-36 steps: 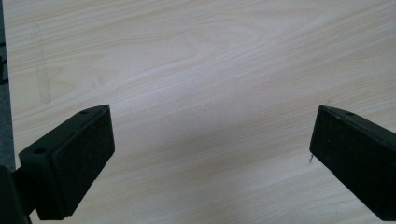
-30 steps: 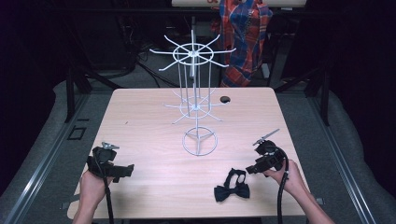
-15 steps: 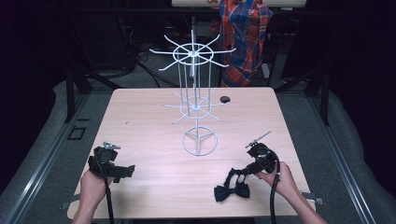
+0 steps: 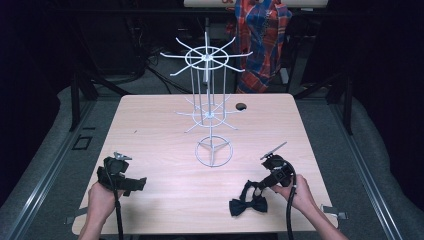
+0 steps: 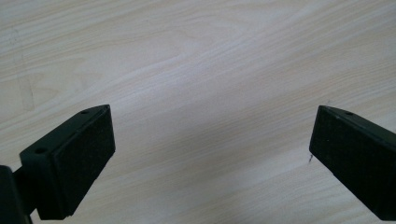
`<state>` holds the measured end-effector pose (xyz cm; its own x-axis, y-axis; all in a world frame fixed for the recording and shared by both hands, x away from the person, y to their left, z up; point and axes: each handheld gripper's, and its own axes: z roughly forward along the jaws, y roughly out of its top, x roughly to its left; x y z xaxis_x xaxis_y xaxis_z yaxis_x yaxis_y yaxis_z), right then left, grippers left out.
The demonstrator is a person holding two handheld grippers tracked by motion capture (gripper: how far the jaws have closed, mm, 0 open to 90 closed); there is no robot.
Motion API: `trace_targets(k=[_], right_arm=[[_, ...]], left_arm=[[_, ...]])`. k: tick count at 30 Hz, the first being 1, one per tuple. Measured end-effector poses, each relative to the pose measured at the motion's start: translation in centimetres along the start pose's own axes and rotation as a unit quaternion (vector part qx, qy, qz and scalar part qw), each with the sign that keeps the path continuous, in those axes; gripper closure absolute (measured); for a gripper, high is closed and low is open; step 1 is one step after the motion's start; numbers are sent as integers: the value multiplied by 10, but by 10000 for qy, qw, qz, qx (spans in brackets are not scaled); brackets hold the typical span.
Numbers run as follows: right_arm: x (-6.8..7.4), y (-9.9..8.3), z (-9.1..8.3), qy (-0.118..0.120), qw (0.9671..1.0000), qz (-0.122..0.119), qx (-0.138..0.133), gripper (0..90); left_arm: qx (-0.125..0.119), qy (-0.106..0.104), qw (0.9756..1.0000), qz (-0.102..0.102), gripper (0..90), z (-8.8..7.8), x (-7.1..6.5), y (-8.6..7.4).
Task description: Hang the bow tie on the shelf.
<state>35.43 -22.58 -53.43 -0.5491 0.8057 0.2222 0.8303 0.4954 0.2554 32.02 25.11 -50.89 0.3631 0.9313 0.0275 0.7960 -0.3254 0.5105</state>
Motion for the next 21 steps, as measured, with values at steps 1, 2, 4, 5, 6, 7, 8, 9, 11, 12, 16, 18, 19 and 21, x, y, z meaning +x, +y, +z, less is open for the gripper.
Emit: trace_targets(k=[1,2,4,5,6,7,8,9,11,12,16,18,19,21], right_arm=[[0,1,2,-25,10000,12,-10,763],[0,1,2,-25,10000,12,-10,763],[1,1,2,-44,10000,-38,54,803],[1,1,3,-32,10000,-56,46,821],[3,0,4,20,10000,-40,41,834],[3,0,4,20,10000,-40,41,834],[2,0,4,-14,9998,-123,124,834],[2,0,6,17,9998,-121,140,842],[5,0,7,45,9998,-154,117,873],[7,1,7,-34,9994,-331,132,897],[12,2,5,-53,9990,-446,-85,899],[15,1,0,-227,9978,-594,-181,900],[17,2,-3,-255,9967,-718,-269,900],[19,2,-9,-355,9947,-875,-397,900]], left_arm=[[9,10,10000,-4,5,0,0,0],[18,15,10000,-25,5,1,1,0],[40,4,10000,-32,7,2,1,0],[46,10,10000,-22,7,2,1,0],[49,4,10000,-14,8,2,0,1],[52,16,10000,9,8,2,-1,2],[54,17,10000,13,8,3,-2,2],[57,14,10000,29,8,3,-2,2],[78,17,10000,47,9,4,-3,2],[85,24,10000,46,11,4,-3,2],[58,20,10000,25,13,3,-1,0],[19,-5,10000,69,14,2,-2,1],[-10,0,10000,92,18,2,-3,1],[-25,-8,9998,185,20,2,-4,1]])
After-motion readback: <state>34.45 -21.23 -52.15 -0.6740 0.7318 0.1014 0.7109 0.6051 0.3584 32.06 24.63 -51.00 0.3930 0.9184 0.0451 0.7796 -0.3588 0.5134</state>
